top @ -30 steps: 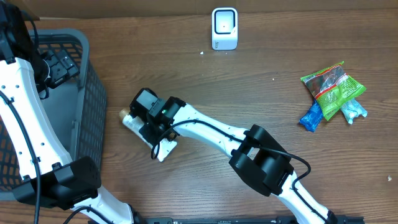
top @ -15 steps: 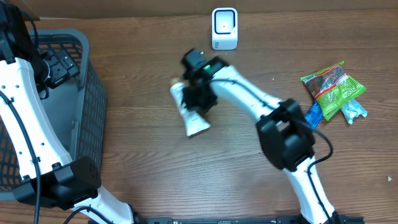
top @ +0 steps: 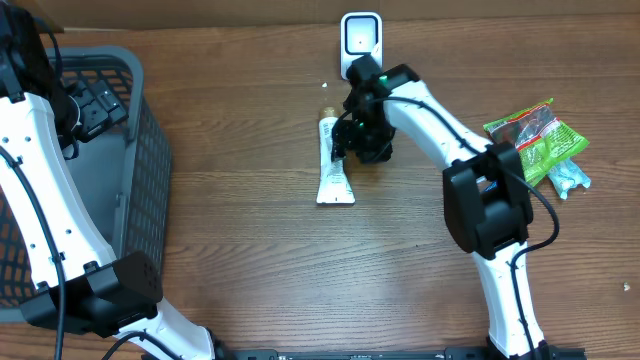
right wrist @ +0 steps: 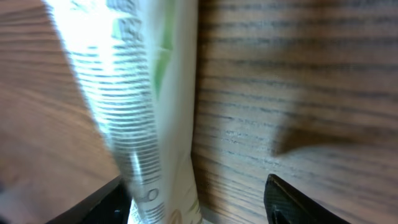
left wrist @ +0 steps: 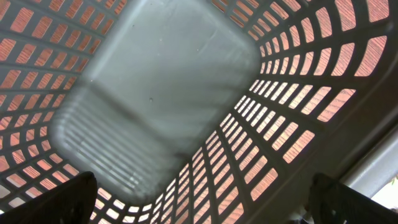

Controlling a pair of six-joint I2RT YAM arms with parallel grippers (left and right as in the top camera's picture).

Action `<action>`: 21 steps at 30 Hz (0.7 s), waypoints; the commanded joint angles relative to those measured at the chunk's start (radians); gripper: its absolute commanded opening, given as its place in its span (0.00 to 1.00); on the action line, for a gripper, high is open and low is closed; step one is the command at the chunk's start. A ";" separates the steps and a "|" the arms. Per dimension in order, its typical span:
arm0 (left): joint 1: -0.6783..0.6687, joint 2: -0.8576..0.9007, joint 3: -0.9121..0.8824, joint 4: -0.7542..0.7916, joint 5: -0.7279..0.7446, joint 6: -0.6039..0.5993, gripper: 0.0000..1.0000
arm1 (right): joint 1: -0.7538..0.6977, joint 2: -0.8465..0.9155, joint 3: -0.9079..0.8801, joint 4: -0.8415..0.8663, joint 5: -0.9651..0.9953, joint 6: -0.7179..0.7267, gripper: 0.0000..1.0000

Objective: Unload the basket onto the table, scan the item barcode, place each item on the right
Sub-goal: 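Lift the white tube and bring it toward the scanner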

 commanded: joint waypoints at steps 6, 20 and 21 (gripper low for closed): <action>-0.010 -0.002 -0.002 0.000 0.002 0.019 1.00 | -0.132 0.017 -0.047 0.086 -0.382 -0.313 0.64; -0.010 -0.002 -0.002 -0.001 0.002 0.019 1.00 | -0.087 0.017 -0.244 0.386 -0.457 -0.095 0.29; -0.010 -0.002 -0.002 0.000 0.002 0.019 1.00 | -0.086 0.017 -0.244 0.388 -0.457 -0.095 0.24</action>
